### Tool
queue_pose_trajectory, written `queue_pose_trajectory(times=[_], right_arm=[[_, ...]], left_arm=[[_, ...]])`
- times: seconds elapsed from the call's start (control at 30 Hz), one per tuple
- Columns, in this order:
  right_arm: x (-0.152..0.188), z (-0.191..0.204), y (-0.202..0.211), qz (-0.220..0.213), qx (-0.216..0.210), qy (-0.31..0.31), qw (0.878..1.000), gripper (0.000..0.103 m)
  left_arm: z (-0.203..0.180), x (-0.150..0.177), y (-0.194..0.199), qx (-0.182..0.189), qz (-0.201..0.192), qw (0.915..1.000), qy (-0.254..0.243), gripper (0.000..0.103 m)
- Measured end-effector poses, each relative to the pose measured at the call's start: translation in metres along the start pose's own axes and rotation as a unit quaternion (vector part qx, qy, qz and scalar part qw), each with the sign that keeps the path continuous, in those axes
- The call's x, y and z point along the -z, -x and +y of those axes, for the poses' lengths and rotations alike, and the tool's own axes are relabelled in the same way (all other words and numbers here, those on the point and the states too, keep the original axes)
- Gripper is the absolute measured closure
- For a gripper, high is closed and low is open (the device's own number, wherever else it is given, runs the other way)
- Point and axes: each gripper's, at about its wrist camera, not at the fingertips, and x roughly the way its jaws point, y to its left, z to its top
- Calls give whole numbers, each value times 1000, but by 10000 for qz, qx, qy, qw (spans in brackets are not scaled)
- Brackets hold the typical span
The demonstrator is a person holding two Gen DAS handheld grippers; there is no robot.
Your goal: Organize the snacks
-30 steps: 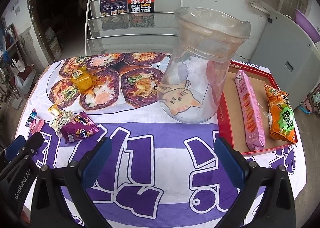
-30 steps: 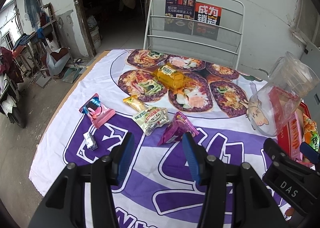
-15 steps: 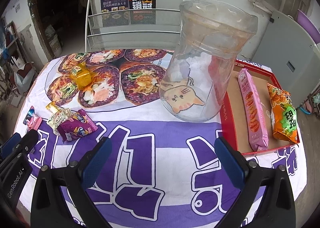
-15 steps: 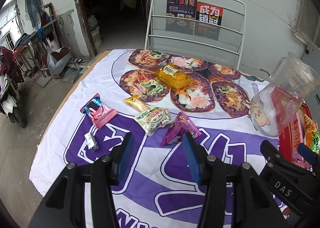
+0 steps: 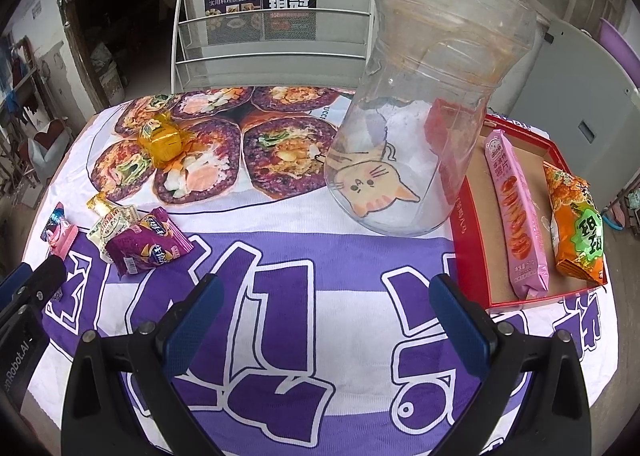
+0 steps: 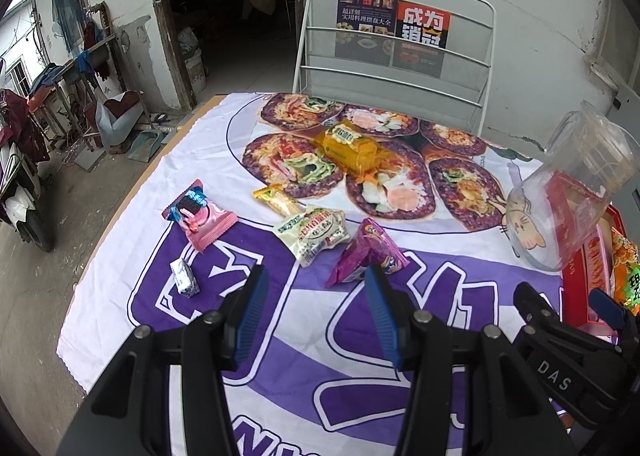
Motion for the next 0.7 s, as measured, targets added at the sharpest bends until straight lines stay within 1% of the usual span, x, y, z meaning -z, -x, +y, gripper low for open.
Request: queue_pose_trajectory(times=[0.43, 0.7], right_arm=[[-5, 6, 13, -81, 10, 137, 9999, 54], [-17, 11, 39, -261, 165, 297, 9991, 54]], left_arm=[[4, 5, -15, -14, 47, 10000, 69, 0], [27, 4, -29, -155, -21, 9995, 283, 0]])
